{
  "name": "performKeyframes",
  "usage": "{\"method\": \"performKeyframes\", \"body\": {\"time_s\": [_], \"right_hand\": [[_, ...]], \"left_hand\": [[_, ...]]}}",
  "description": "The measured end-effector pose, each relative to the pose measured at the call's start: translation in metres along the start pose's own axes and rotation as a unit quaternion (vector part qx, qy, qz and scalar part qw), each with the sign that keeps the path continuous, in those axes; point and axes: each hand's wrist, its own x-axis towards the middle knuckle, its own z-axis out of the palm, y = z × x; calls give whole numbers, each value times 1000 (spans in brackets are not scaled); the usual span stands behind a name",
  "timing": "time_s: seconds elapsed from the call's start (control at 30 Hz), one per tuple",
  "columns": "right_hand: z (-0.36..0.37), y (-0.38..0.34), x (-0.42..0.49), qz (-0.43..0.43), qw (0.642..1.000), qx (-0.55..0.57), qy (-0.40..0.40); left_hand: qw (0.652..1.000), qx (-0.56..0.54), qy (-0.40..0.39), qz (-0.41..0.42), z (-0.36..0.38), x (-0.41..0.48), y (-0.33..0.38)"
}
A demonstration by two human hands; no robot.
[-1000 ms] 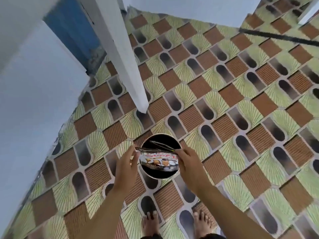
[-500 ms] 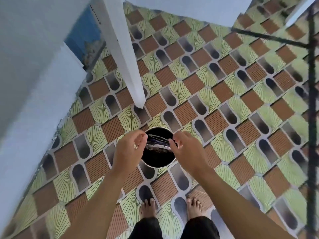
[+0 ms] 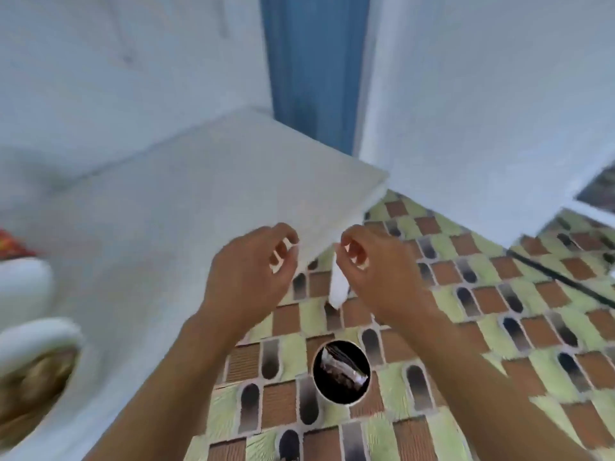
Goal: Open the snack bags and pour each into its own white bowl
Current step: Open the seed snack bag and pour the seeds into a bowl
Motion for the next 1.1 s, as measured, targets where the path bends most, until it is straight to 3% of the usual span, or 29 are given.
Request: {"method": "performKeyframes", "body": {"time_s": [0.17,0.5,0.73,0.97,1.1], "right_hand": [[21,-113,35,-113,989,51,-81],[151,-352,25,-261,925,45,-271],[232,-462,36,-270,917,60,-289],[307,-519,97,-324,913,39,-247],[356,-533,143,-331,917,35,-220]], "left_hand": [[986,90,89,-110,-114,-56,-49],[928,188,100,-306,-270,-219,-198],[911,223,92,-335,-332,-240,-297],[908,236,79,-337,-341,-181,-388],[904,249,120,-327,-340,-142,-437]]}}
